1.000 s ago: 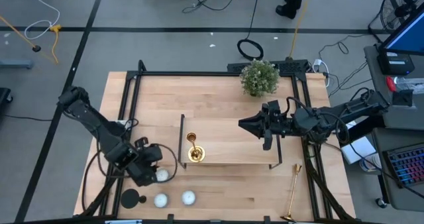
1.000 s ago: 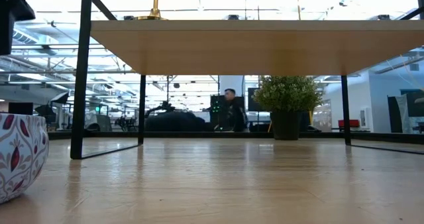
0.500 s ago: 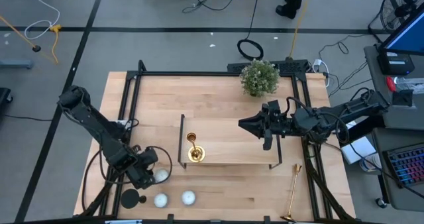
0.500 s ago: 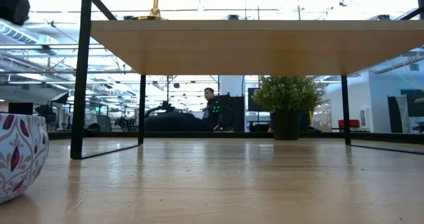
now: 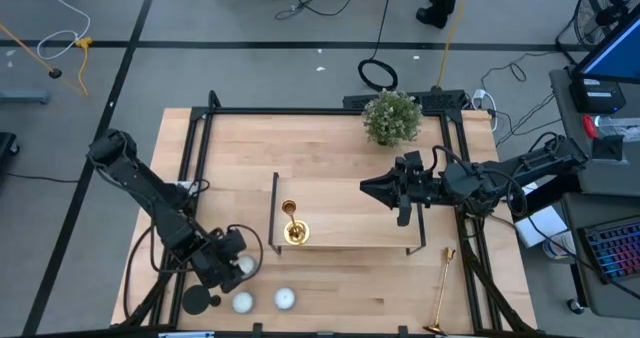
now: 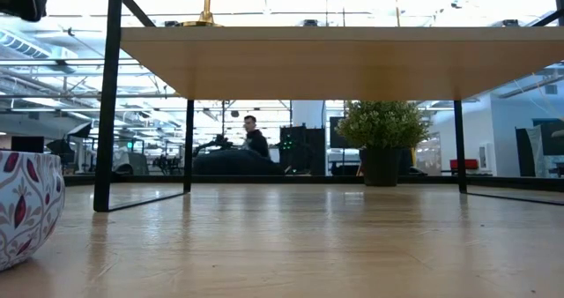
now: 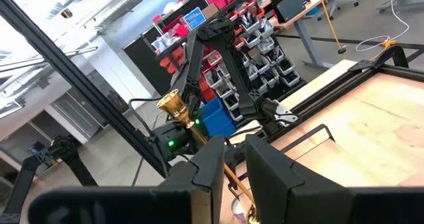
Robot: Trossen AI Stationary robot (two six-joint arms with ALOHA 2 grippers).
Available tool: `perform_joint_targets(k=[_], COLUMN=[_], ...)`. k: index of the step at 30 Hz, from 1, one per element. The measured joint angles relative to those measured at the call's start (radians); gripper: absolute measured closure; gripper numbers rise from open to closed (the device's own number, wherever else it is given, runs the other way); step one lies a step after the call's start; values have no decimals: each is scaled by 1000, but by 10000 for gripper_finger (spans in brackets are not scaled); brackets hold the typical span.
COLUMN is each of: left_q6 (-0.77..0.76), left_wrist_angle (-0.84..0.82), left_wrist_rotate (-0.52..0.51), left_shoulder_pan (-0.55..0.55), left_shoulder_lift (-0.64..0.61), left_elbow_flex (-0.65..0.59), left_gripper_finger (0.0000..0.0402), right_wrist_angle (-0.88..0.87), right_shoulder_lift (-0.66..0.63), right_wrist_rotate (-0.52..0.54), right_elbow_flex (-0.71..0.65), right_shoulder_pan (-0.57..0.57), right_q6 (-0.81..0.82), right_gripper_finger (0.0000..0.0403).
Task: Pick & Place candle stick holders
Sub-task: Put the pink scented candle on the shelf
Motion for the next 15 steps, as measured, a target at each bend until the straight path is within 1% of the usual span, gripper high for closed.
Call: perform_joint_targets(k=[5, 9, 12, 15], left_q6=[127, 271, 306, 332], left_wrist_angle=[-1, -4, -2, -1], left_wrist_rotate=[-53, -53, -46, -43], left_shoulder_pan=[0, 5, 15, 17], left_shoulder_lift=[0, 0, 0, 0], left_elbow_flex=[26, 49, 51, 51], left_gripper_finger=[144, 144, 139, 118], right_wrist_angle=[0, 0, 0, 0], right_shoulder_lift=[0, 0, 0, 0], right_wrist_rotate=[0, -1, -1, -1], right_elbow_flex=[0, 0, 0, 0], right_shoulder_pan=[0, 0, 0, 0], right_q6=[16, 20, 20, 20], right_gripper_finger=[342, 342, 342, 342])
